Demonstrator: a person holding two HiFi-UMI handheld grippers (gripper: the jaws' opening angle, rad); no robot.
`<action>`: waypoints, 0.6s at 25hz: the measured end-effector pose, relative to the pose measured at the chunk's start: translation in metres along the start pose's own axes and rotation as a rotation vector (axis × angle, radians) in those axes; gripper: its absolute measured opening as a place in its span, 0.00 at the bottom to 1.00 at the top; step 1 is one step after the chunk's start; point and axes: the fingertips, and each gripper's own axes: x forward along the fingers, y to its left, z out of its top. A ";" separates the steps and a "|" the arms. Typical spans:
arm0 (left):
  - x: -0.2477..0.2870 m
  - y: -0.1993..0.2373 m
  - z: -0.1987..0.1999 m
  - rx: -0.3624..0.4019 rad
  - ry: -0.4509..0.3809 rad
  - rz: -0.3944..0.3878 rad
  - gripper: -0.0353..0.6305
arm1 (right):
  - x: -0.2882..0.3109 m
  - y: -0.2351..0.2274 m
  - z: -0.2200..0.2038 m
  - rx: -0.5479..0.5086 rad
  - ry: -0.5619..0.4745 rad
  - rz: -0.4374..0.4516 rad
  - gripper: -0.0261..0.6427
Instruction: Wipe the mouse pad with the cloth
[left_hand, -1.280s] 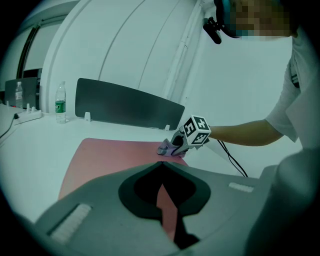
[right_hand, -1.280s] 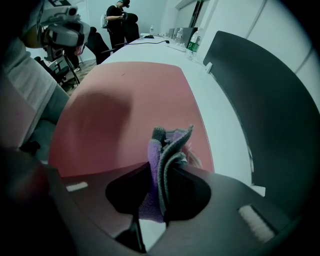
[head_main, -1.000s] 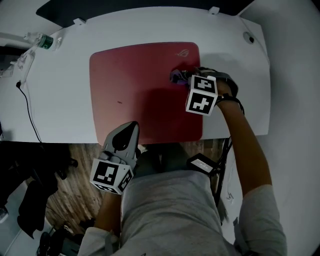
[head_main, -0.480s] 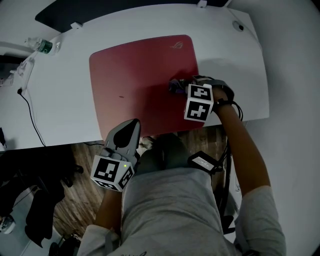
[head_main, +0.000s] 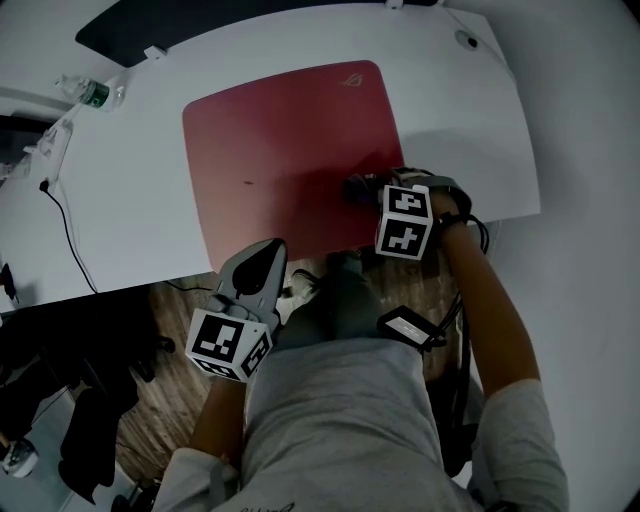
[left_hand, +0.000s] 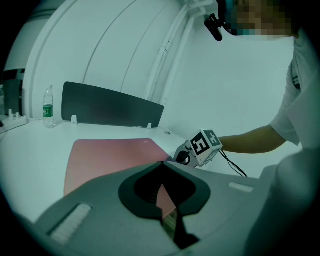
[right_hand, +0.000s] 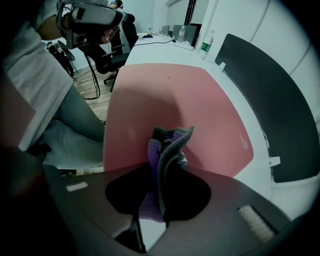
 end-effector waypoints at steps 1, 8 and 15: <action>-0.001 -0.002 -0.001 0.003 0.000 -0.005 0.08 | -0.001 0.006 -0.001 0.003 -0.002 0.001 0.17; -0.014 -0.011 -0.013 0.017 0.008 -0.025 0.08 | -0.004 0.043 -0.011 0.033 -0.014 0.017 0.17; -0.027 -0.017 -0.021 0.028 0.008 -0.044 0.08 | -0.007 0.067 -0.019 0.073 -0.014 0.027 0.17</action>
